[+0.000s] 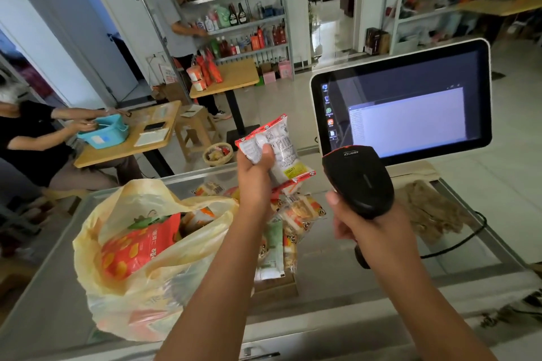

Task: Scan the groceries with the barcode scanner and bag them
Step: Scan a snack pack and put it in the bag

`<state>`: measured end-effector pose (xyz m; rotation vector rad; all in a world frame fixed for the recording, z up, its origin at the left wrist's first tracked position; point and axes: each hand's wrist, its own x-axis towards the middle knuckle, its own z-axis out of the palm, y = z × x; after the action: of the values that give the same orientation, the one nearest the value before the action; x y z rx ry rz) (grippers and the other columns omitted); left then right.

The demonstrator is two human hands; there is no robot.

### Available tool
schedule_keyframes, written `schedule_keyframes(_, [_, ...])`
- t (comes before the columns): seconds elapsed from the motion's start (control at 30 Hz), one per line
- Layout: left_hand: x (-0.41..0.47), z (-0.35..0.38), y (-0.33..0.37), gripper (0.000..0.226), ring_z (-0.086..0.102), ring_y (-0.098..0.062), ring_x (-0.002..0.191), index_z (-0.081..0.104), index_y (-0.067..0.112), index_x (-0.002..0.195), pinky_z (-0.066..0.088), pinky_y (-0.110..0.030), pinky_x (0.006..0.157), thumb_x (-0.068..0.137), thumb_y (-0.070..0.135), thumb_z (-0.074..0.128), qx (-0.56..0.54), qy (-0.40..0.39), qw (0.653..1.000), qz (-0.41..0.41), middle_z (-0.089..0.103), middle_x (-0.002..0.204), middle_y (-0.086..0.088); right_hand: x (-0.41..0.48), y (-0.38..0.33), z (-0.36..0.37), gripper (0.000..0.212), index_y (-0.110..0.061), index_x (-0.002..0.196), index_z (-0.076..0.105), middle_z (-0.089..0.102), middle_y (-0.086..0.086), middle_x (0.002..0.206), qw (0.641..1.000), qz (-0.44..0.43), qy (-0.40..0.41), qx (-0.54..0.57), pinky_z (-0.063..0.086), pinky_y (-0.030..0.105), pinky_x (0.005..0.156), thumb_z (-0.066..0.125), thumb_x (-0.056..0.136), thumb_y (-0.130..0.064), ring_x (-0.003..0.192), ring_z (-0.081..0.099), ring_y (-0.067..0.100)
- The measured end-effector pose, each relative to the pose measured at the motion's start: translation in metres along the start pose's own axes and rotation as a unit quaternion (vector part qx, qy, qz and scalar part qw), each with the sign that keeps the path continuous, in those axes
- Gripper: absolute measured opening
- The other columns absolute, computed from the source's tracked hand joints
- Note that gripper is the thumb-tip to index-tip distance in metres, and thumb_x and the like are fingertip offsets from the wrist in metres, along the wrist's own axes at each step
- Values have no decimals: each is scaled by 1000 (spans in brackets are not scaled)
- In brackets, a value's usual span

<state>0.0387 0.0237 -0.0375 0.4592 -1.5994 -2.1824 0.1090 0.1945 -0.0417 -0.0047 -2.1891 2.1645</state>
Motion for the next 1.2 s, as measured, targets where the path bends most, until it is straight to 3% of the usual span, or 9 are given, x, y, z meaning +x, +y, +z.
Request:
schedule_keyframes(0.2, [27,4,27,55,70,-27,81,63,24,80,56,-50,84,94,71,37,246,11,962,121,71,80,-4,-14,-14,13,44,-14,80,65,61,-11,54,999,-18,-27,-14,48,18,55,72,62,-53,58,62,7])
schedule_keyframes(0.37, [17,-6,44,54,62,-18,72,67,29,82,54,-41,80,101,60,27,533,-338,746,213,66,76,-11,-1,-16,6,58,-18,110,65,71,-2,90,998,-11,41,38,53,27,74,75,61,-48,90,68,14])
schedule_keyframes(0.53, [4,-3,30,53,50,-5,58,52,26,77,34,-27,61,102,55,16,558,-372,660,339,49,58,2,8,-4,7,38,-16,107,67,74,2,95,997,49,-4,53,55,18,57,83,72,-10,83,72,15])
schedule_keyframes(0.67, [0,-4,13,40,58,-9,97,55,24,113,49,-38,86,104,53,29,509,-277,726,371,63,105,4,12,4,8,35,-11,105,68,74,3,93,992,62,64,93,57,20,58,80,74,-3,81,73,16])
schedule_keyframes(0.73, [-15,-4,0,51,49,-11,126,40,24,140,45,-37,103,98,50,53,388,-102,866,297,50,138,4,16,8,8,34,-14,104,69,75,0,91,983,72,116,125,61,30,70,81,73,-6,82,73,15])
schedule_keyframes(0.8, [-35,-5,-9,84,49,-22,133,31,26,148,44,-43,108,81,52,75,137,-17,990,31,45,148,-5,19,10,7,36,-18,106,69,75,-1,93,971,67,169,156,60,40,78,83,73,-9,85,73,17])
schedule_keyframes(0.87, [-50,-5,-14,85,59,-33,124,49,14,142,45,-52,107,75,59,78,-71,-107,964,-234,58,138,-16,22,10,7,36,-16,107,69,76,0,96,962,54,198,178,59,44,82,82,74,-8,88,73,19])
schedule_keyframes(0.93, [-60,-2,-12,67,65,-34,115,62,8,129,50,-50,102,83,55,69,-108,-166,925,-325,65,129,-17,23,9,10,33,-13,105,69,76,1,95,961,44,193,191,60,42,79,80,76,-5,88,74,18])
schedule_keyframes(1.2, [2,-14,25,31,75,-26,91,65,11,110,62,-46,78,85,27,74,60,-77,986,-133,76,102,-10,24,8,4,32,-14,96,68,73,-2,71,999,16,12,-28,58,28,62,82,72,-29,63,71,13])
